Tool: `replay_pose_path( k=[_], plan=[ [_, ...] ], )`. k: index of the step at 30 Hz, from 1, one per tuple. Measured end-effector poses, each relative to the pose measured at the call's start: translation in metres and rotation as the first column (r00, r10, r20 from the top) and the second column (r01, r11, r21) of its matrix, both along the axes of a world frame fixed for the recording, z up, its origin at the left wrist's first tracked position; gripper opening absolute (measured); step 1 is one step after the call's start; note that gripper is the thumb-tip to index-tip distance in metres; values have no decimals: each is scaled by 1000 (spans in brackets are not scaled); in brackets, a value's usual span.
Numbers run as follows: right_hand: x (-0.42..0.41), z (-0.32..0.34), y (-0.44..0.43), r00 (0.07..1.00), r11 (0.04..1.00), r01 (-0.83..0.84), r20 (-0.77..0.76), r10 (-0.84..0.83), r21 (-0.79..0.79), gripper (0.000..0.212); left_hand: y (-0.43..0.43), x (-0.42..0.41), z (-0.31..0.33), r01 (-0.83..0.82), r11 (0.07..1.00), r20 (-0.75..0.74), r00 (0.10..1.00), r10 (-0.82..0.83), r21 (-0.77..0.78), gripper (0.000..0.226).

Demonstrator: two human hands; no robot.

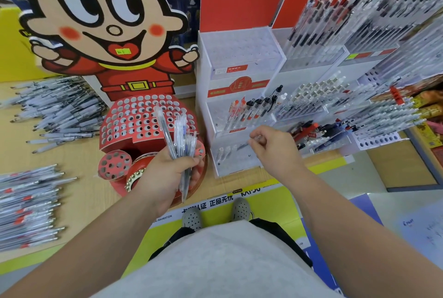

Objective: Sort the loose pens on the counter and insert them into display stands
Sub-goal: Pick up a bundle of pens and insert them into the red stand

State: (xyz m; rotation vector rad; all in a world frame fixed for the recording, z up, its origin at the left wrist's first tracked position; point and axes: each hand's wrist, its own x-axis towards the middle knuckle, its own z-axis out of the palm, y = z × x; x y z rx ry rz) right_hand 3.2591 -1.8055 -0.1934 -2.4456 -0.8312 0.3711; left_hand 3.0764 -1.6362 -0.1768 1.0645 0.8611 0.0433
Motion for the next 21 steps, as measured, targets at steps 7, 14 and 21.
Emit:
replay_pose_path(
  k=[7, 14, 21],
  plan=[
    [6, 2, 9, 992, 994, -79, 89, 85, -77, 20, -1, -2, -6, 12, 1000, -26, 1000, -12, 21, 17],
    [7, 1, 6, 994, 996, -58, 88, 64, -62, 17, 1, -2, -6, 25, 999, -14, 1000, -25, 42, 15],
    [10, -3, 3, 994, 997, -53, 95, 59, -62, 19, -3, -1, -5, 20, 1000, -5, 1000, -20, 23, 17]
  ],
)
